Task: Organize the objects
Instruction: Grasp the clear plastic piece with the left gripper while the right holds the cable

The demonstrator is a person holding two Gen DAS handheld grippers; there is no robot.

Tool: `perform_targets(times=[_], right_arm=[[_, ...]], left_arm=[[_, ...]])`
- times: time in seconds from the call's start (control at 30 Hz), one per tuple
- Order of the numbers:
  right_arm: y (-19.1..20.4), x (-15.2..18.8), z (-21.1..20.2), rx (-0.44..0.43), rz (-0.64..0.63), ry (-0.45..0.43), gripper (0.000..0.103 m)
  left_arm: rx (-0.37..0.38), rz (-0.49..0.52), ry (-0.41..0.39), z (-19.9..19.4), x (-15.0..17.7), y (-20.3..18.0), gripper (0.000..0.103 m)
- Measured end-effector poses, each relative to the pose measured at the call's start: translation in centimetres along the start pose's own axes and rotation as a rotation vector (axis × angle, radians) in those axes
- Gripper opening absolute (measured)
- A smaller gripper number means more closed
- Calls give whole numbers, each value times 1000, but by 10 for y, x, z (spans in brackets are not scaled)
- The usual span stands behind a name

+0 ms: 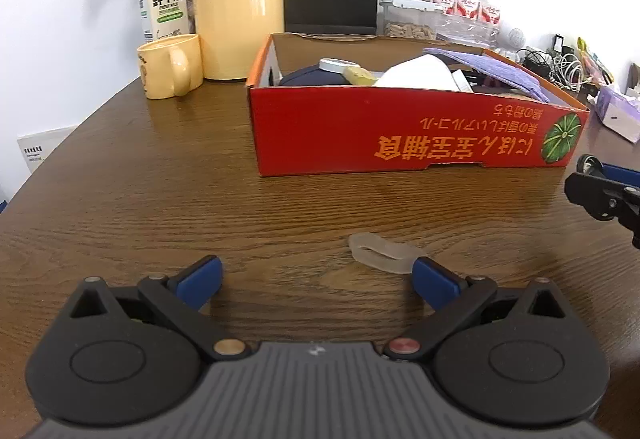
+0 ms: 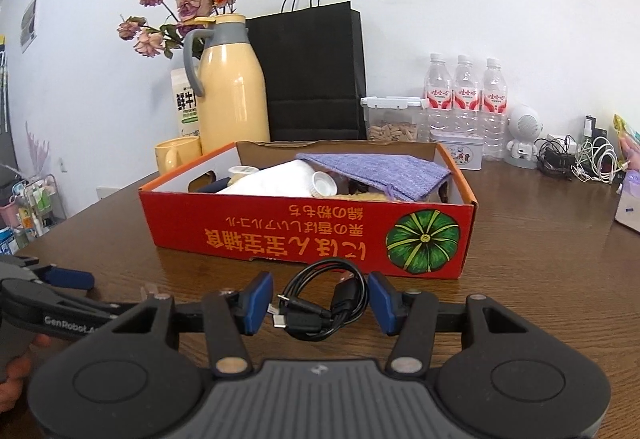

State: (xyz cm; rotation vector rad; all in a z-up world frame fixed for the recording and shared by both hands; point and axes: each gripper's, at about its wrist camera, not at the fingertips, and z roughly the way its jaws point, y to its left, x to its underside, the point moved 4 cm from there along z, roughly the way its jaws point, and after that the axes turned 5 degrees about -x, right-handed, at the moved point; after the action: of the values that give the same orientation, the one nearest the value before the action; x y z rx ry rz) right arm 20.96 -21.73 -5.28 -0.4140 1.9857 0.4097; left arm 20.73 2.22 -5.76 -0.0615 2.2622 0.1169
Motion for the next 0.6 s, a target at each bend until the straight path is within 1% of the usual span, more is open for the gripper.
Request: perform_targets(times=[0.1,0.23,0.3,0.33,0.4,0.43,0.47,0.5,0.53,0.57,0.6], right_arm=[[1,0,0,1,-5,2,52],[2,1,1,5,-7,9,52],[2,1,2,6,-10,13,52],[2,2,2,7,-11,14,52],[2,2,3,8,-13,17,52],[2,2,3,9,-13,17,52],[2,2,3,9,-14,18,52],[2,2,3,9,-14,18,52],[2,2,3,9,-15,19,52],[2,3,3,10,-16,19,52],[2,3,4,9,-17,19,52]], left_arm=[[11,10,-2,1,-2,-5,103],[43,34,-4,4,-4,-14,103],[64,54,-8,5,-6,-20,101],[75,63,-13,5,-6,-23,96],[88,73,-32,3,-7,-27,80],[97,78,-45,1,-8,-29,62],[105,80,-56,-1,-8,-30,39],[115,80,-62,-2,-8,-31,33],[119,74,-65,-3,-8,-31,31],[120,64,-69,-4,-8,-30,22],[128,49,-81,-5,-9,-28,17]])
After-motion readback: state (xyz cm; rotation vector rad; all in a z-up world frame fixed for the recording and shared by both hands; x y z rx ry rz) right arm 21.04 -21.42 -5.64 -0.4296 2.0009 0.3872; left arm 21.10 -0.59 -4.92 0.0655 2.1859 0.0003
